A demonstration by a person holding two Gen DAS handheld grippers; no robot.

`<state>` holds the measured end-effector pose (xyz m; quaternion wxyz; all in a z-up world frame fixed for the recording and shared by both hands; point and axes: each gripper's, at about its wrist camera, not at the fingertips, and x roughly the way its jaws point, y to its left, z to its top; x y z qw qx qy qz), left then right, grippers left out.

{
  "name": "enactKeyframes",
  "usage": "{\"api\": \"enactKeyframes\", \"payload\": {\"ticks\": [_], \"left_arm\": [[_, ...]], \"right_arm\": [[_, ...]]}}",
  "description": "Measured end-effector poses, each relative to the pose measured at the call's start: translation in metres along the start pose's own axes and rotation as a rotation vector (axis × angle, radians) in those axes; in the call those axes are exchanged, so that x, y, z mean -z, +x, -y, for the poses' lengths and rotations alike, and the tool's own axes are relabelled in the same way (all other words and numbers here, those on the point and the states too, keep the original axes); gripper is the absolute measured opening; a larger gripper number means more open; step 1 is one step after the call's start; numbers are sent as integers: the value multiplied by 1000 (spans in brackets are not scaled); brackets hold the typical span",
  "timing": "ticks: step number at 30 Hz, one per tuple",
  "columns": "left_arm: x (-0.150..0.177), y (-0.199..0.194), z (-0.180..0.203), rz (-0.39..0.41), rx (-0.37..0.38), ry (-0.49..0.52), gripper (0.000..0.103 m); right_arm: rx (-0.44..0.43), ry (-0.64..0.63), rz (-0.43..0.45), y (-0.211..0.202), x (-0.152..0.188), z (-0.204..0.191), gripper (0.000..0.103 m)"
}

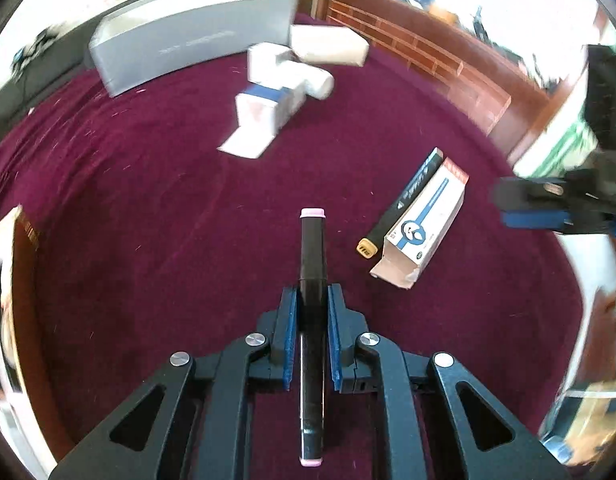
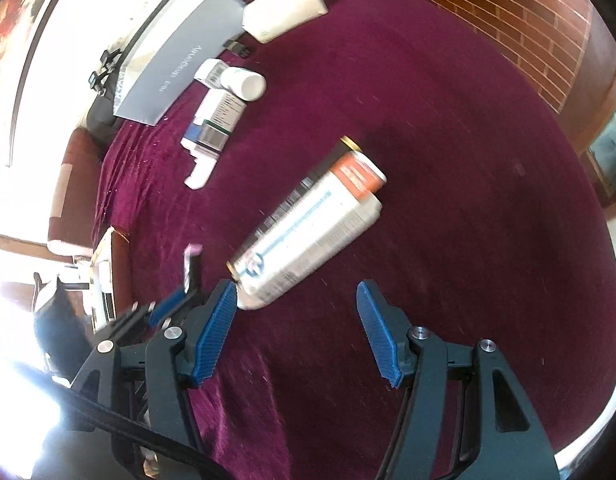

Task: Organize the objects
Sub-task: 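Grasp the blue-and-white medicine box with the right gripper while the left holds the marker, then carry the marker and blue box into the tray and open both grippers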

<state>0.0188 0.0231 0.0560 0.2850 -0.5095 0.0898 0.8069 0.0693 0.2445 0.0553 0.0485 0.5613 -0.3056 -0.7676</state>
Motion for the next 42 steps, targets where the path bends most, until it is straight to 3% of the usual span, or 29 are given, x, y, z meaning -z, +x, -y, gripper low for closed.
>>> {"api": "enactKeyframes", "payload": {"ticks": [6,11,21,24,28,35,42], "left_arm": [[14,-42,-24,69,73,-134,11],[36,-76,-45,119,73,-224,11],[77,-119,-87,207,65,-358,11],[84,-129,-93,226,71,-378,11],[94,-147,-102,263,69,-406,11],[110,-176,-131,318,84,-465,11],[138,-202,-167,338,61,-528,11]], "right_arm": [[-55,-33,-15,30,-47,-44,62],[-83,19,-38,74,-94,-77,61],[81,98,-33,134,-145,-110,61],[141,64,-26,145,-147,-122,60],[204,25,-17,153,-144,-125,32],[146,-16,-47,143,-122,-123,31],[-2,-149,-48,102,-76,-169,32]]}}
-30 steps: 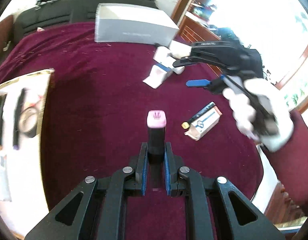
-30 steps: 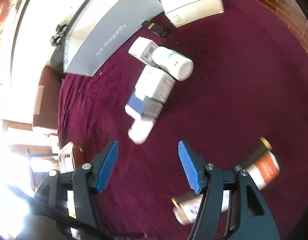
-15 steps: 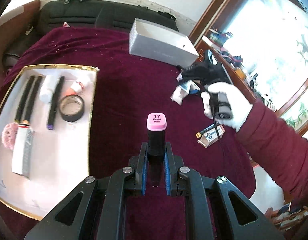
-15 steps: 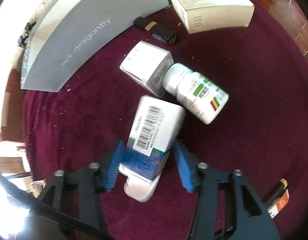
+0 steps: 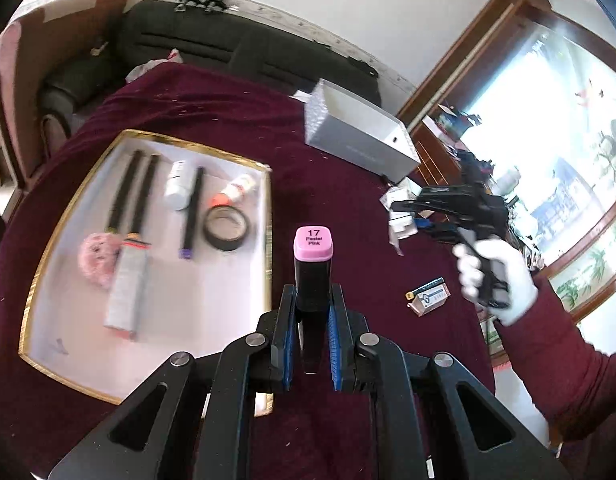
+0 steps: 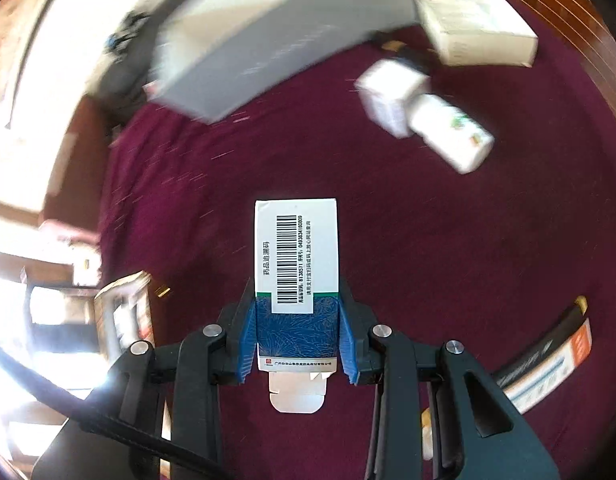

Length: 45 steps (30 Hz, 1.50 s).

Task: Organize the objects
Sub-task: 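Carry the marker and blue box into the tray and open both grippers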

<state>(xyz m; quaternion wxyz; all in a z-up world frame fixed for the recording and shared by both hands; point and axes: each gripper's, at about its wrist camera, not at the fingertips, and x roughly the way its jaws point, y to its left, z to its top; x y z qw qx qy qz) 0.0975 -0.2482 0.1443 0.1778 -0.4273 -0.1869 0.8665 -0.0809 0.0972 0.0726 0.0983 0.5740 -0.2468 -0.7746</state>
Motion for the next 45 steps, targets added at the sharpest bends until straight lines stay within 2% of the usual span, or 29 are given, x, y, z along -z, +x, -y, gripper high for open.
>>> {"api": "enactKeyframes", "payload": {"ticks": [6,9,14,17,22,30,36,41,45], "left_arm": [[6,-26,-25,-10,-24,7,11],[8,-35,-37,-22,-31,10,11],[5,-43,-53,-55,-24,31,12],[0,-37,-63,-84,-36,57,11],[-9,-11,-84,-152,-19,56,11],[-22,53,-99,-250,-10,67,12],[-30,79,-101,-300,-34,67,13],[-24,104,-113,-375,-69,49,11],[-20,109,-117,-380,-66,30,11]], "right_arm": [[-95,-180,-24,-14,50,-77,32],[-109,-268,-46,-10,77,-110,32],[-132,-384,-117,13,124,-159,32],[-140,-411,-176,35,147,-177,32],[-128,-421,-239,68,175,-194,32],[-56,-418,-262,100,192,-204,32],[12,-398,-257,117,191,-201,32],[68,-396,-244,127,185,-197,32],[93,-407,-230,129,186,-199,32]]}}
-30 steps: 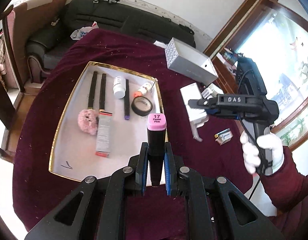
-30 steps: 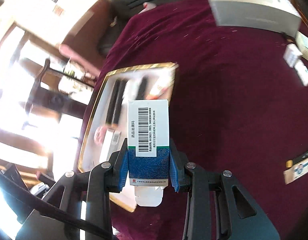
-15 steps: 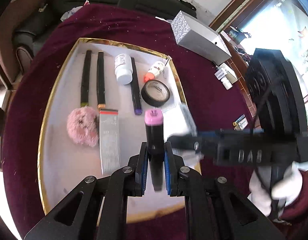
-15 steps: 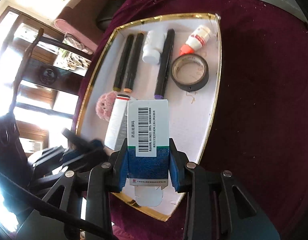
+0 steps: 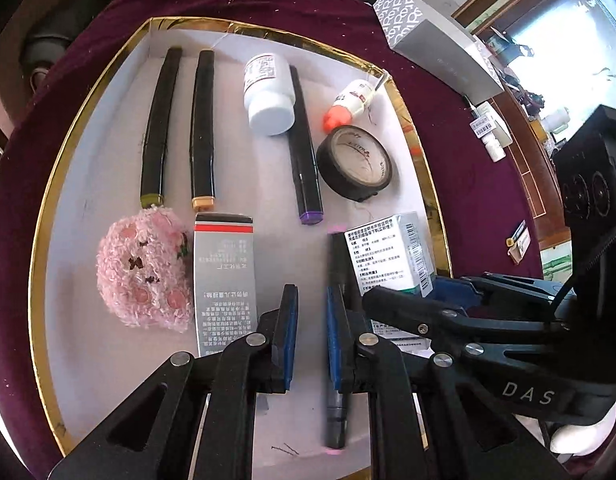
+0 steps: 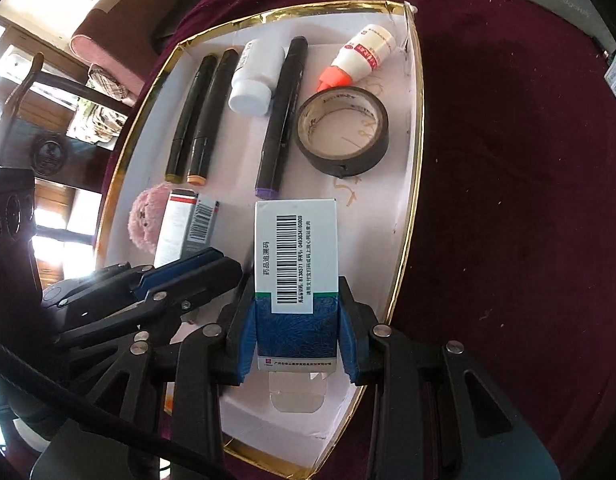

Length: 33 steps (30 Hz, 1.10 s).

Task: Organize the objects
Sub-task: 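Carry the marker and blue box into the tray and open both grippers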

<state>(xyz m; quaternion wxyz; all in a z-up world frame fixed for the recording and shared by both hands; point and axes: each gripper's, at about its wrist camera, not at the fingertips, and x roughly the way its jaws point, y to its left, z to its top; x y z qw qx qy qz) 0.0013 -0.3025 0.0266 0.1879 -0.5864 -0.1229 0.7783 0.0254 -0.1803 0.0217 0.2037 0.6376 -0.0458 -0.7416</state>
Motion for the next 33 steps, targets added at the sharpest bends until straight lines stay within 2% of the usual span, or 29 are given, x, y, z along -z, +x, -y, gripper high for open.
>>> {"api": "enactKeyframes", "payload": {"ticks": [5,8,15,21,23,25,27,29,31,33], "left_arm": [[1,-11,2,44,-28,8,11],[3,-29,2,95,-53,5,11],[18,-62,-4,177,-21,-54,12],[28,-74,-12,196,5,-94,12],[32,-76,-13,198,16,-104,12],[34,-81,-15,208,28,-107,12],[35,-85,-15,223,31,-105,15],[36,-89,-18,236,32,-114,31],[35,-91,-22,246,34,-131,36],[36,-93,-27,247,35,-148,36]], "right_arm": [[43,-20,10,1,-1,-7,32],[101,-47,21,2,1,-13,32],[150,-56,14,5,-2,-25,32],[356,-45,23,1,-7,-30,32],[406,-65,0,9,-8,-37,32],[410,-49,-36,17,-8,-37,32],[390,-36,-22,13,-8,-37,32],[381,-31,-24,8,-10,-38,34],[352,-19,-10,-3,-11,-37,41],[337,-5,15,-16,-11,-35,47]]}}
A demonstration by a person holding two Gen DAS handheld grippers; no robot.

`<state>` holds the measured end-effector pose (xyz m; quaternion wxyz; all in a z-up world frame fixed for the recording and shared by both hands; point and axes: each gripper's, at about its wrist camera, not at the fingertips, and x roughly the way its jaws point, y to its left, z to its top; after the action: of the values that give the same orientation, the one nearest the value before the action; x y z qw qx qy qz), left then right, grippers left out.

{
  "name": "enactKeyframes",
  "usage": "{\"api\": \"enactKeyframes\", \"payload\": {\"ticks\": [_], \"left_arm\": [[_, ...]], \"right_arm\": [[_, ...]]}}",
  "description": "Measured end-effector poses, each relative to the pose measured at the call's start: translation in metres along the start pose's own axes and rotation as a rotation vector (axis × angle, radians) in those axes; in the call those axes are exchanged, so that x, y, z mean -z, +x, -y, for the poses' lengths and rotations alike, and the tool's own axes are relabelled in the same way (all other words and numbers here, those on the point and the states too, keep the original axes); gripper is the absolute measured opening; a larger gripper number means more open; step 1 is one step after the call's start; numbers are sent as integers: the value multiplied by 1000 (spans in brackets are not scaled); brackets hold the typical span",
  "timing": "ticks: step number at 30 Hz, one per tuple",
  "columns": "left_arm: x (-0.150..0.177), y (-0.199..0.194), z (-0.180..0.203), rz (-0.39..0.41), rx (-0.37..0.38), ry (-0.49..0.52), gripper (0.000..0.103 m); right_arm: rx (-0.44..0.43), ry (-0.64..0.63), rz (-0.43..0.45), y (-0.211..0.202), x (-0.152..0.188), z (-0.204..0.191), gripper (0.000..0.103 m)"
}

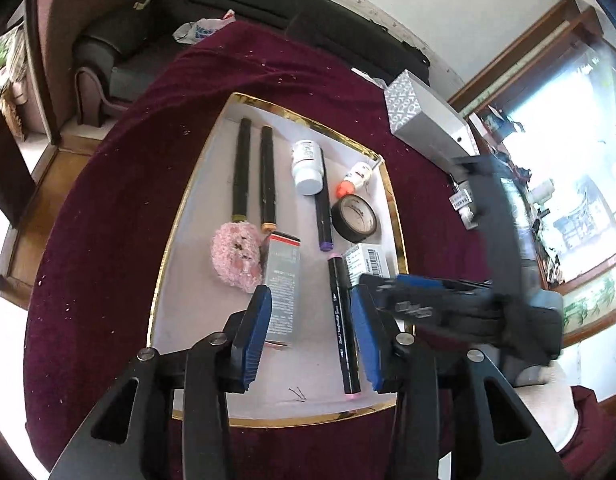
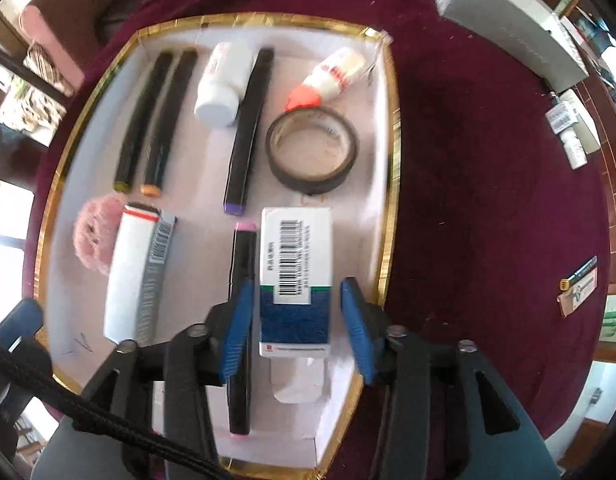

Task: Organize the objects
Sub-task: 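Carry the marker and blue box into the tray and open both grippers, then grasp the white green-labelled pill bottle with the right gripper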

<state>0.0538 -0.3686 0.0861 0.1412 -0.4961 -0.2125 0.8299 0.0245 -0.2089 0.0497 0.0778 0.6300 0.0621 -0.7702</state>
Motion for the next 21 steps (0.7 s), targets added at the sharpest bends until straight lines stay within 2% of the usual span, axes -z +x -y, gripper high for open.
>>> {"api": "enactKeyframes", "payload": {"ticks": [4,9,13,21], "left_arm": [[-2,-2,-5,-3,-12,-19,40],[-3,-2,-4,-15,-14,-22,41],[-5,-3,5,-21,-12,-13,41],[-3,1,47,-39,-21,58,44]], "right_arm": [[-87,73,71,-29,1,27,48],[-107,208,147,-49,8,73,56],[-103,337,153,-47,16,121,55],[-90,562,163,-42,61,219,55]]}}
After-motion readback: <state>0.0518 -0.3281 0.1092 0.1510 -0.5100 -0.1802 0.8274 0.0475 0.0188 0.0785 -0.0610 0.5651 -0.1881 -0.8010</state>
